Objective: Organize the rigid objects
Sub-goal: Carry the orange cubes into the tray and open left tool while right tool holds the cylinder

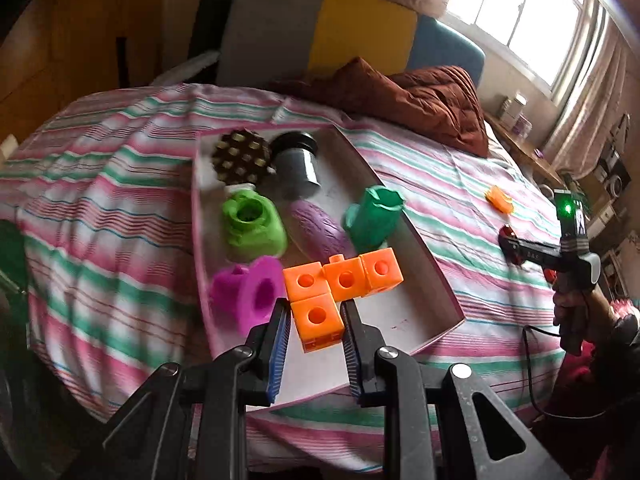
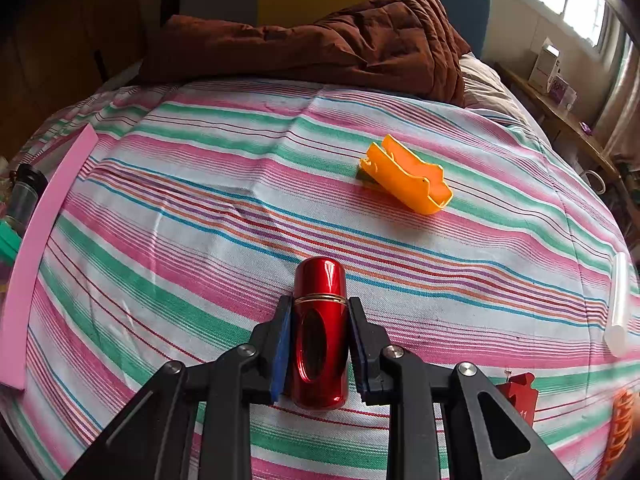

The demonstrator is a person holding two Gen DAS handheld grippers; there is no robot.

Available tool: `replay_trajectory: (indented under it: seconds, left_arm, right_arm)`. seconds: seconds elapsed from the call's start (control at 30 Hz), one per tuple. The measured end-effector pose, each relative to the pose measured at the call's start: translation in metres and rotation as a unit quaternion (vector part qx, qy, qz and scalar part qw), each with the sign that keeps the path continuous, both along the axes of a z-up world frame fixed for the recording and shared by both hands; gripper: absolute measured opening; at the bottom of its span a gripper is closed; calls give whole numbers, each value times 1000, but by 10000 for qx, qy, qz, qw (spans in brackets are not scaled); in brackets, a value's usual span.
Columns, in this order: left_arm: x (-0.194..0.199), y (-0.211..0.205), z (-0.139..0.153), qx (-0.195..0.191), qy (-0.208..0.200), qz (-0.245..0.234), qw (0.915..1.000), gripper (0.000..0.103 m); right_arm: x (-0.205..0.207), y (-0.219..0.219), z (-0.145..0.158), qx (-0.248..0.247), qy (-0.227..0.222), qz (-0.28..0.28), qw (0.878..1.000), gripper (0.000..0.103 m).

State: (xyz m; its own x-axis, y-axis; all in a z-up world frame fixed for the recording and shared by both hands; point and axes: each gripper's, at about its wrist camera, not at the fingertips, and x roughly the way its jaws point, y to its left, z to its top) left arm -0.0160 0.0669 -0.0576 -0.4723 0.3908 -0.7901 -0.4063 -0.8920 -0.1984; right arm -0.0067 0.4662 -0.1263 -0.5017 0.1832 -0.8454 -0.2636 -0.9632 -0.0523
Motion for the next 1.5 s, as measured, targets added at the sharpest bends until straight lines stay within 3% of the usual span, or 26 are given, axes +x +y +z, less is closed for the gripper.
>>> replay_trajectory:
  seconds: [0.2, 0.3, 0.43, 0.83, 1.07, 1.33, 1.5]
  left_arm:
    - [-15, 30, -22, -487, -39, -147, 9987, 25]
    - [-16, 32, -28, -485, -125, -113, 9987, 33]
    - [-10, 28, -21, -535, 96, -125, 9984, 36]
    - [-8, 0, 8, -750, 538, 448, 9947, 37]
    - [-6, -9, 12, -657, 543, 559, 9948, 37]
    - [-7, -16, 10, -561, 442, 663, 9952, 38]
    - [-7, -19, 11, -516, 459, 679, 9953, 38]
  right_arm:
    - [0, 0, 0, -8, -4, 11, 10000, 27]
    - [1, 0, 0, -19, -3, 7, 10000, 27]
    - [1, 0, 1, -20, -4, 8, 10000, 27]
    - [2, -10, 4, -218, -121, -17, 9997, 26]
    - [3, -45, 14, -480, -258, 310, 9980, 26]
    - [19, -120, 66, -907, 514, 1065, 9888, 26]
    - [16, -179, 82, -1055, 712, 1728, 9767, 26]
